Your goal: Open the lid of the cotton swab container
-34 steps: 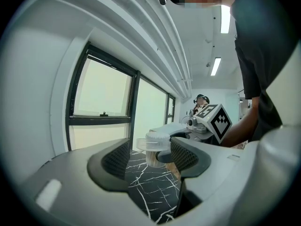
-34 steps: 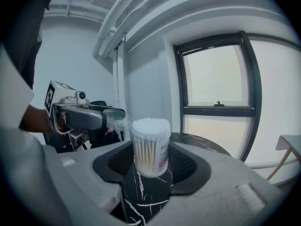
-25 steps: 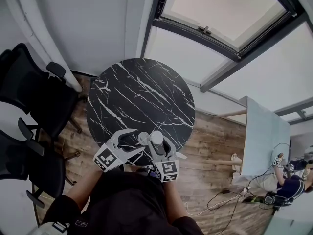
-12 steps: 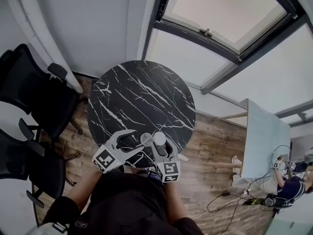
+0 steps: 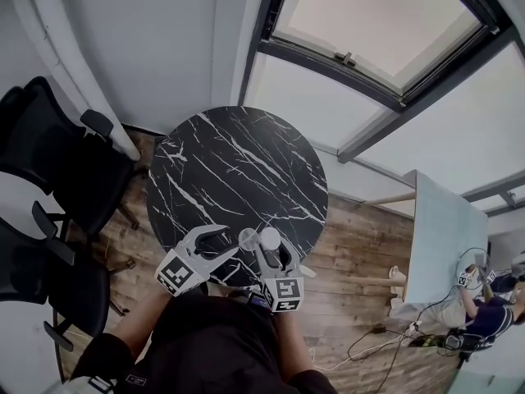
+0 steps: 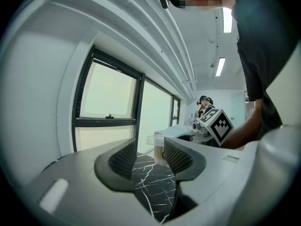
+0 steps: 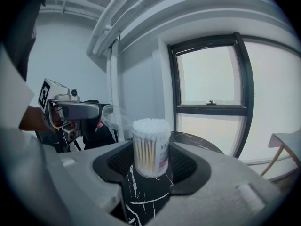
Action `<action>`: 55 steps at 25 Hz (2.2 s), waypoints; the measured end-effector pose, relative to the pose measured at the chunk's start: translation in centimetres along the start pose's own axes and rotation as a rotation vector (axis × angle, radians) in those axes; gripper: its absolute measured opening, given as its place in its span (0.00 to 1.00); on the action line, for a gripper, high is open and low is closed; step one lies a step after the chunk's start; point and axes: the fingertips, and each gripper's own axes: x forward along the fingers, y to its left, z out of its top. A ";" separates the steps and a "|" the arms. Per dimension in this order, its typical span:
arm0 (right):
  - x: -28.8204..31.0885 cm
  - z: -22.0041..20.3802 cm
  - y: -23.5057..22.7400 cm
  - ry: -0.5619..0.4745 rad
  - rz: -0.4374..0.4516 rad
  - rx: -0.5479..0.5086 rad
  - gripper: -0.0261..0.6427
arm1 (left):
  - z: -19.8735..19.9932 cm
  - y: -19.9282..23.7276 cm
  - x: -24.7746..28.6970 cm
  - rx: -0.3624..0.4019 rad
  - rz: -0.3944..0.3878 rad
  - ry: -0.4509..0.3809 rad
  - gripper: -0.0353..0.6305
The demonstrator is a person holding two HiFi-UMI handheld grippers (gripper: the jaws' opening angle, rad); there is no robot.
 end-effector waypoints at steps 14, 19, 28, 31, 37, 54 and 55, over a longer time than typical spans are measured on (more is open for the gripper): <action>-0.5 0.6 -0.6 -0.020 -0.026 0.048 0.39 | -0.4 0.2 -0.4 -0.016 0.082 0.000 0.12; -0.8 0.7 -0.4 -0.022 -0.033 0.057 0.39 | -0.3 0.6 -0.7 -0.017 0.132 -0.002 0.05; -1.2 0.8 -0.4 -0.034 -0.071 0.064 0.39 | -0.5 3.1 -1.5 -0.034 0.300 -0.001 0.05; -1.3 0.7 -0.3 -0.039 -0.071 0.061 0.39 | -0.7 3.2 -1.6 -0.025 0.323 0.001 0.05; -1.4 0.8 0.0 -0.053 -0.076 0.075 0.39 | -1.1 3.4 -2.0 -0.035 0.354 -0.011 0.05; -1.1 1.3 -0.1 -0.058 -0.072 0.041 0.38 | -1.6 3.0 -1.1 -0.048 0.319 -0.004 0.05; -1.1 1.4 -0.1 -0.059 -0.070 0.042 0.38 | -1.7 3.0 -1.1 -0.048 0.319 -0.004 0.05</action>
